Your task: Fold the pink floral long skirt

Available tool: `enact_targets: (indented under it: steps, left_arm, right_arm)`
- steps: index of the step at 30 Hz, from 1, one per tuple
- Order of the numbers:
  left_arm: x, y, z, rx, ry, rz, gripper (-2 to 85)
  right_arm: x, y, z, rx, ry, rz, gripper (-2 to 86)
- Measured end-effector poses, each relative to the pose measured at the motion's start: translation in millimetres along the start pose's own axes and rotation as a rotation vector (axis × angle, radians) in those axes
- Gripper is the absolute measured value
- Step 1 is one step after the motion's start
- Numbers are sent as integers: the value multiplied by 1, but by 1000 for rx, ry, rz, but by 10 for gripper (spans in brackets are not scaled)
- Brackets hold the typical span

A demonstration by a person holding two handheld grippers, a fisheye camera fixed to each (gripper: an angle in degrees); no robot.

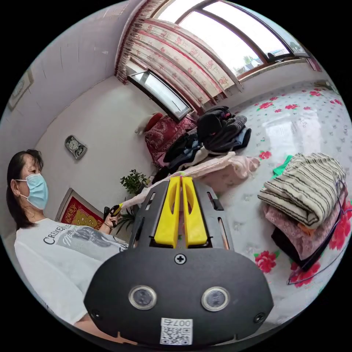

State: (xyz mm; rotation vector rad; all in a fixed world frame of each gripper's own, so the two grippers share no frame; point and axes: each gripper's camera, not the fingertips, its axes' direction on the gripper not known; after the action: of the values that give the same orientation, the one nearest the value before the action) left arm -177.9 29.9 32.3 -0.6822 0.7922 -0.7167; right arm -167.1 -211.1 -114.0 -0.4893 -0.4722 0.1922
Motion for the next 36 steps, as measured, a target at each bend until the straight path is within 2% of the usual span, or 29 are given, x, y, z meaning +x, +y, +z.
enact_targets:
  steps: [5,10,15,23,28,36]
  left_arm:
    - [-79,75,13,-111,-56,-253,-10]
    - [-137,134,24,-161,-80,-455,-10]
    - [-136,153,2,-140,-50,-447,-9]
    - [-122,162,-43,-68,41,-435,-10]
    - [-102,156,-62,-14,111,-329,-10]
    - [-105,157,-66,-5,143,-377,-10]
  right_arm:
    - [59,85,2,-137,75,268,-3]
    - [94,120,12,-216,74,421,-3]
    - [89,116,5,-246,91,406,-3]
    - [85,105,-26,-155,43,460,-3]
    - [72,98,-38,-138,48,436,-3]
    - [66,96,-54,-54,-13,496,-3]
